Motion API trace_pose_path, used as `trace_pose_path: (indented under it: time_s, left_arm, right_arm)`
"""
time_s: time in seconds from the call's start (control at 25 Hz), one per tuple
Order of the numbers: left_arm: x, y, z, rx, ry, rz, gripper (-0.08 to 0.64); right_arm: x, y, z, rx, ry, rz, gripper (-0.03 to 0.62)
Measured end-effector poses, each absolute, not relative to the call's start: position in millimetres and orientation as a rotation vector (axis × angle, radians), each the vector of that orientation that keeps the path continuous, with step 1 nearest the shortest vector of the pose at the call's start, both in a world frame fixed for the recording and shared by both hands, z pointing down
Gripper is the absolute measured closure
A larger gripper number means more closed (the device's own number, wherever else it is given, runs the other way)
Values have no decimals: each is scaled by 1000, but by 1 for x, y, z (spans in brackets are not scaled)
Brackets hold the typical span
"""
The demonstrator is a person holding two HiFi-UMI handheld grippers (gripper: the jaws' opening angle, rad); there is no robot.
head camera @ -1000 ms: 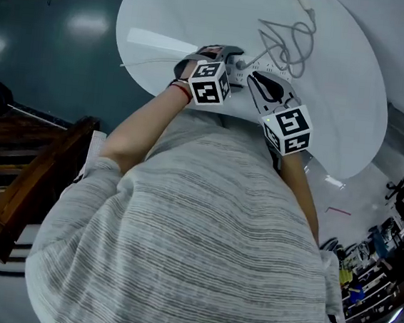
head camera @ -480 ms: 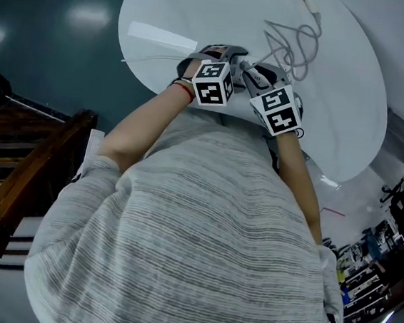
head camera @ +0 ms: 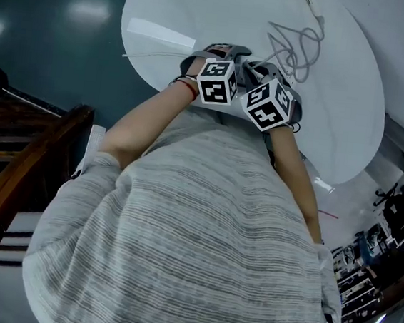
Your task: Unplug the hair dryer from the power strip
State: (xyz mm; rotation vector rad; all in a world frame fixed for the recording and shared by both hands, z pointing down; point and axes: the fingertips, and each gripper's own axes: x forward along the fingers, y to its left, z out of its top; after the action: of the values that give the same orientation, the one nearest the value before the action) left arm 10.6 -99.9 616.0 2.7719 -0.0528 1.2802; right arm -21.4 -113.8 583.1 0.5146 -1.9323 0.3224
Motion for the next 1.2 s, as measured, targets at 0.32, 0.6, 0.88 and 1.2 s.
trace_pose_path:
  time_s: [0.32,0.6,0.88,1.2]
  left_arm:
    - [11,-100,617,2766,-56,1272,141]
    - [11,-100,617,2759,-63,1274,141]
    - [12,-99,617,2757,-61,1267,140]
    - [13,-94,618,2742,-32,1273,138]
  right_arm:
    - [-21,-114,582,528,-1895,325,538]
    - [-21,-112,581,536,-1881,324,540]
    - [-20,-110,581,517,-1861,309,540]
    - [-18,-103,581,496,-1835,293,540]
